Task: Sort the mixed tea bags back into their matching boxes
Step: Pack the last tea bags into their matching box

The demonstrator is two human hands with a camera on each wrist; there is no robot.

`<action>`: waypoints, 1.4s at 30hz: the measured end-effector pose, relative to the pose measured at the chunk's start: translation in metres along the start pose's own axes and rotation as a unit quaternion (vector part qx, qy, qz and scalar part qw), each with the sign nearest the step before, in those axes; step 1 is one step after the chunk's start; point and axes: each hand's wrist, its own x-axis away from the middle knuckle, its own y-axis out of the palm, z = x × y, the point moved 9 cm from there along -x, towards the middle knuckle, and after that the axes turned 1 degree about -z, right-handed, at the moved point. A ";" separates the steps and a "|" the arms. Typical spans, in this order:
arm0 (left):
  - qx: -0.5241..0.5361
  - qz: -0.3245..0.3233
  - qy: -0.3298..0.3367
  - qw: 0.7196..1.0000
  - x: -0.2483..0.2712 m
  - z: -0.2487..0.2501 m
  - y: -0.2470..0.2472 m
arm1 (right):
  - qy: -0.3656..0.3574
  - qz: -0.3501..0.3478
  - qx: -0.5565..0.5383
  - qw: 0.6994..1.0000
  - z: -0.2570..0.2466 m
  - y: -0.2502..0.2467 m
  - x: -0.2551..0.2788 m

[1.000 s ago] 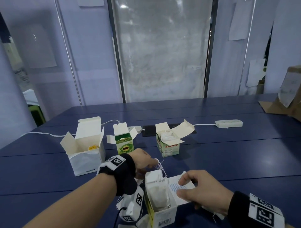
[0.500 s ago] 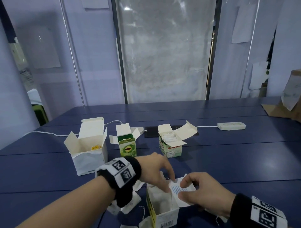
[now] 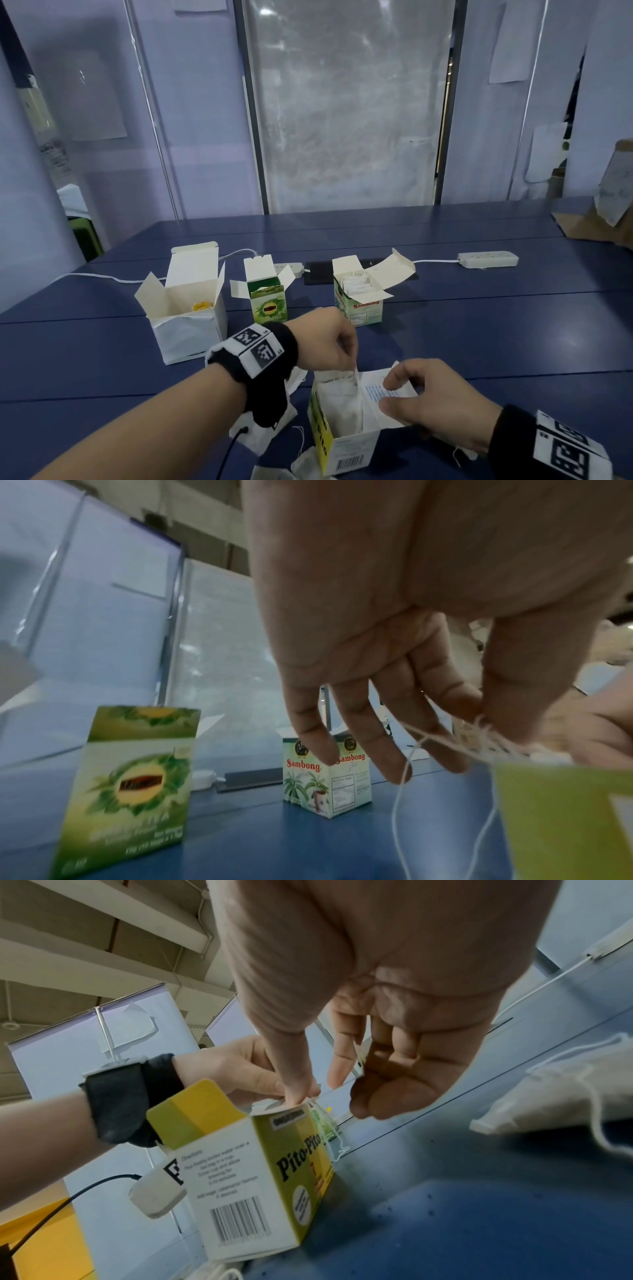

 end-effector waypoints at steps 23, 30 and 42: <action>0.339 0.171 -0.168 0.910 0.011 -0.067 -0.021 | -0.006 -0.002 0.023 1.000 0.001 0.004 0.011; 0.047 -0.113 0.015 0.992 0.024 -0.016 0.012 | -0.023 -0.003 0.039 0.999 -0.012 0.008 0.015; 0.032 0.077 -0.083 0.993 -0.004 -0.025 -0.018 | 0.000 -0.010 -0.002 1.000 -0.003 0.017 0.024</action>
